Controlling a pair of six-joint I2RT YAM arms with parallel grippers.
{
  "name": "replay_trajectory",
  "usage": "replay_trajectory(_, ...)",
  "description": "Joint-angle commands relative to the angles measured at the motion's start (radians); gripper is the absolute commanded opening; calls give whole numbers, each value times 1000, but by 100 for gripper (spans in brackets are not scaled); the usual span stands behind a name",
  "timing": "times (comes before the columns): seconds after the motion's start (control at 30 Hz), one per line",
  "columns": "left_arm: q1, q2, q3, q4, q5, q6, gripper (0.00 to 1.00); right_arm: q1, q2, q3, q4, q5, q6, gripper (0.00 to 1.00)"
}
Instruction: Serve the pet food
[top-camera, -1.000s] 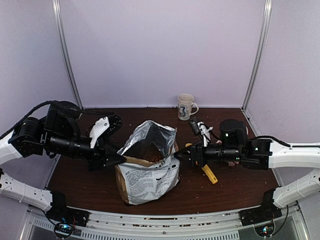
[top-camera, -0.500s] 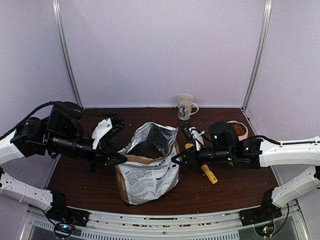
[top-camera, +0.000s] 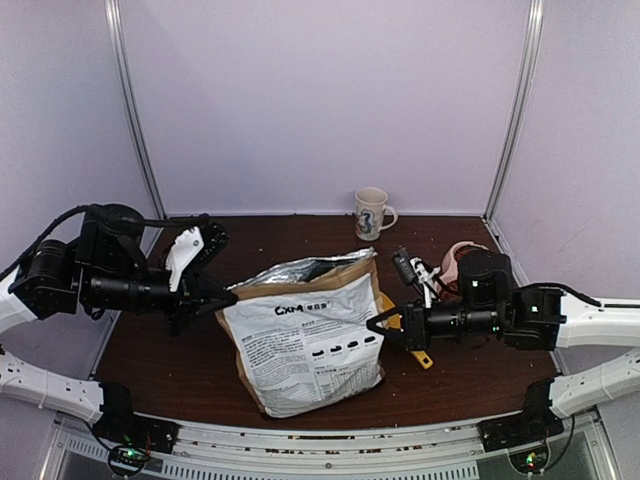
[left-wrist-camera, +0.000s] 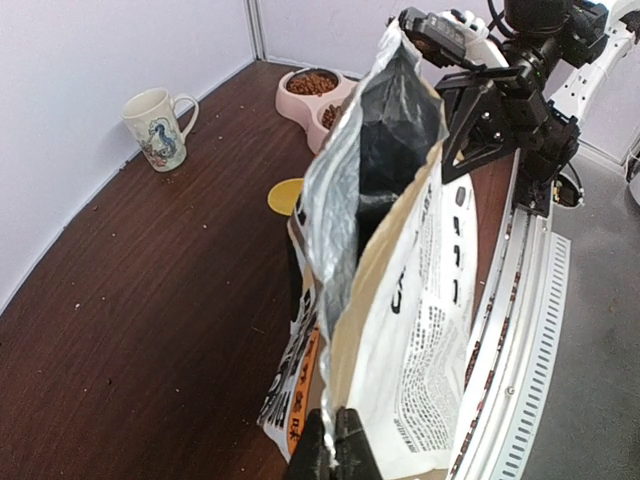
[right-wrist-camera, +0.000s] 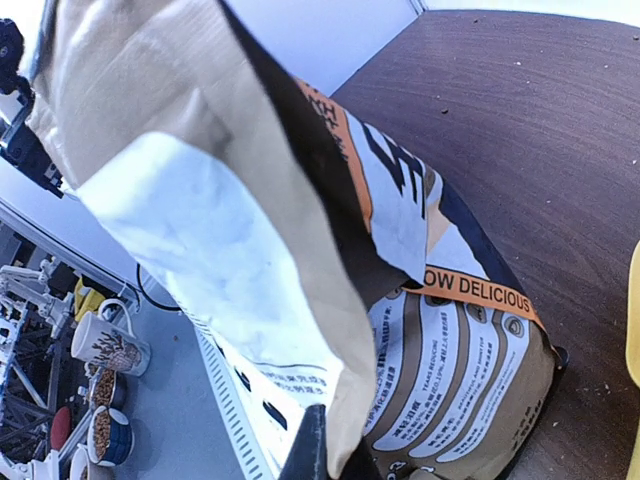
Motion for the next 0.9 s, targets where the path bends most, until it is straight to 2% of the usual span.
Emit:
replay_trajectory(0.0, 48, -18, 32, 105, -33, 39, 0, 12, -59, -80, 24, 25, 60, 7)
replay_trajectory(0.1, 51, 5, 29, 107, 6, 56, 0, 15, -82, -99, 68, 43, 53, 32)
replay_trajectory(0.23, 59, 8, 30, 112, 61, 65, 0, 10, -152, -88, 80, 116, -37, 69)
replay_trajectory(0.3, 65, 4, 30, 117, 78, 65, 0, 8, -179, -52, 52, 139, -113, 79)
replay_trajectory(0.47, 72, 9, 38, 126, 103, 59, 0, 1, -165, 63, -30, 152, -363, 87)
replay_trajectory(0.7, 79, 28, 57, 125, 109, 62, 0, -34, -84, 153, -72, 83, -682, 89)
replay_trajectory(0.87, 88, 45, 75, 116, 120, 70, 0, -56, -28, 200, -101, 37, -817, 89)
